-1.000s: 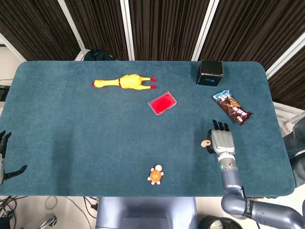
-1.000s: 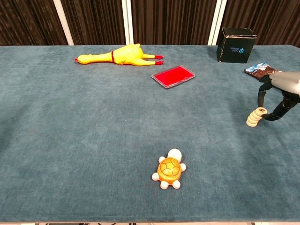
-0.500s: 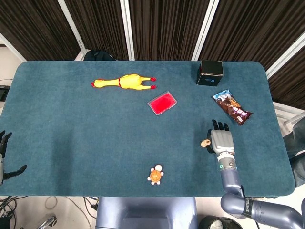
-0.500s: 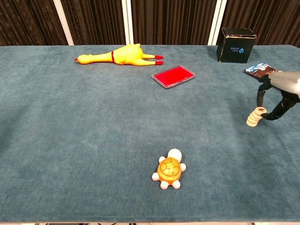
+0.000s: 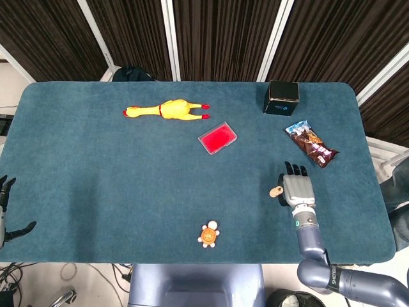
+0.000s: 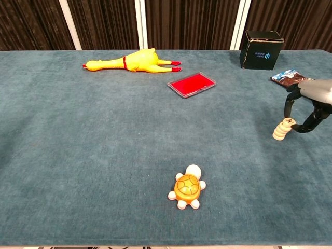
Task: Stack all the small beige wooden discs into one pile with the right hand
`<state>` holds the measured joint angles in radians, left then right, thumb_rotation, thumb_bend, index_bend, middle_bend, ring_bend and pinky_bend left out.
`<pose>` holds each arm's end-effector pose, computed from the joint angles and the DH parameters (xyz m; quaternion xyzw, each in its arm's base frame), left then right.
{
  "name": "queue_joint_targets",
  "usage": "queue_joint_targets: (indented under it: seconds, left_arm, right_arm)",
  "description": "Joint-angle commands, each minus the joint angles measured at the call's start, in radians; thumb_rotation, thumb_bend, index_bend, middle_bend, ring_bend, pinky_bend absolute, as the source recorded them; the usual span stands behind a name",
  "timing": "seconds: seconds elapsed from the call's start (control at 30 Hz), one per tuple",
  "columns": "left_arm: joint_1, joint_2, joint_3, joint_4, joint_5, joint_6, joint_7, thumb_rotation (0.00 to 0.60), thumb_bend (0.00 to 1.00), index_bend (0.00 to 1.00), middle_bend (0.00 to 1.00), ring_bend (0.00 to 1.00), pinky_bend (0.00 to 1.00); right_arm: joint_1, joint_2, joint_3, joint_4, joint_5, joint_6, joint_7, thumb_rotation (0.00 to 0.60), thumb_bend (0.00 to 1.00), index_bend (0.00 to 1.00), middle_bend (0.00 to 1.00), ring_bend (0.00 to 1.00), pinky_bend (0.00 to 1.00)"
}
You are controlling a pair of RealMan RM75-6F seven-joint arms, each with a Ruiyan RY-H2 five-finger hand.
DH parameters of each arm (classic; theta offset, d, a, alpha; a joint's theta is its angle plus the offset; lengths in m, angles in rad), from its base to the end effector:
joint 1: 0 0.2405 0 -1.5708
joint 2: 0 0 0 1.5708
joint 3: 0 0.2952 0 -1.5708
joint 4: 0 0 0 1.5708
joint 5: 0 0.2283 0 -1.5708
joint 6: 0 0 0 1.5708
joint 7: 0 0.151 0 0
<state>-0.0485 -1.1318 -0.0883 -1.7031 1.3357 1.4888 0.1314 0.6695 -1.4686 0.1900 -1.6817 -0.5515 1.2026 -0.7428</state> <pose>-0.3589 0.1848 0.1597 -0.5382 -0.4189 -0.3495 0.6424 -0.2414 -0.3544 0.0061 0.6398 -0.4735 0.2140 0.5663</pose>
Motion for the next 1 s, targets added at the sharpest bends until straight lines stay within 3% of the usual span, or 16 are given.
queue_joint_targets:
  seconds: [0.03,0.27,0.4,0.53,0.67,0.8,1.0]
  left_arm:
    - [0.0,0.0,0.0,0.001,0.0,0.0,0.0,0.6,0.03,0.11,0.0,0.0,0.0]
    - [0.001,0.0,-0.002,0.002,-0.001,0.002,-0.003,0.6,0.03,0.11,0.0,0.0,0.0]
    - [0.001,-0.001,-0.001,0.002,0.003,0.005,-0.004,0.6,0.03,0.11,0.0,0.0,0.0]
    - [0.003,-0.001,0.0,0.0,0.009,0.01,-0.002,0.6,0.03,0.1,0.0,0.0,0.0]
    - [0.005,-0.003,-0.002,-0.002,0.01,0.018,-0.004,0.6,0.03,0.1,0.0,0.0,0.0]
    - [0.007,-0.003,-0.004,-0.004,0.009,0.022,-0.006,0.6,0.03,0.09,0.0,0.0,0.0]
    - [0.01,-0.002,-0.008,-0.006,0.005,0.026,-0.017,0.6,0.03,0.08,0.0,0.0,0.0]
  right_arm:
    - [-0.002,0.009,0.005,-0.016,-0.013,0.011,0.01,0.6,0.43,0.4,0.0,0.0,0.0]
    - [-0.048,0.09,-0.012,-0.15,-0.141,0.098,0.054,0.6,0.43,0.35,0.0,0.0,0.0]
    - [-0.13,0.169,-0.079,-0.264,-0.296,0.198,0.101,0.6,0.43,0.28,0.0,0.0,0.0]
    - [-0.232,0.213,-0.164,-0.306,-0.494,0.304,0.197,0.6,0.43,0.21,0.0,0.0,0.0]
    - [-0.328,0.233,-0.254,-0.259,-0.699,0.388,0.315,0.6,0.42,0.17,0.0,0.0,0.0]
    - [-0.403,0.242,-0.323,-0.175,-0.825,0.436,0.39,0.6,0.37,0.12,0.0,0.0,0.0]
    - [-0.485,0.217,-0.333,-0.035,-0.894,0.494,0.471,0.6,0.36,0.08,0.0,0.0,0.0]
